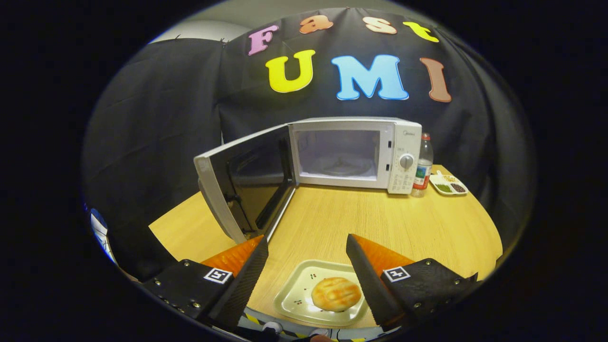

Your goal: Open the microwave, put the food inside, and close the microwave door.

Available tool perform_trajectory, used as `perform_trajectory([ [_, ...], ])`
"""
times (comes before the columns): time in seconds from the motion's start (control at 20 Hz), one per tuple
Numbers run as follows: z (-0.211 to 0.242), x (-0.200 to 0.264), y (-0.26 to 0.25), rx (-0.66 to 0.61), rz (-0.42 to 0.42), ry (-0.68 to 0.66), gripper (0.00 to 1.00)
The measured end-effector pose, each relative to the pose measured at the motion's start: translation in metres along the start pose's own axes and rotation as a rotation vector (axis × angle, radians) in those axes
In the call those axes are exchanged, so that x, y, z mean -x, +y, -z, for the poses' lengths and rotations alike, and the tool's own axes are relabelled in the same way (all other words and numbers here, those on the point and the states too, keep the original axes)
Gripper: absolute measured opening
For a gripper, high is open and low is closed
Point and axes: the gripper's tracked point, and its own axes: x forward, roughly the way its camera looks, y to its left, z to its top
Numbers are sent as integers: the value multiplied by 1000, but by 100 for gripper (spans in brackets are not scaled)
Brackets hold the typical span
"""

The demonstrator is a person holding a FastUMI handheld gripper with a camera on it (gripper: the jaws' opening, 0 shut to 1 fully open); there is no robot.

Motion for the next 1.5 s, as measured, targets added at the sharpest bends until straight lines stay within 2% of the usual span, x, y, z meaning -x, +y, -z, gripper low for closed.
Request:
perform_trajectory([
  [0.5,79,-15,-27,51,-8,193,100],
  [1.0,113,-22,-41,77,15,280,100],
  [1.35,119,-25,-40,131,11,295,99],
  [1.45,119,-26,-40,120,5,297,88],
  [1.5,117,-25,-40,113,5,295,86],
])
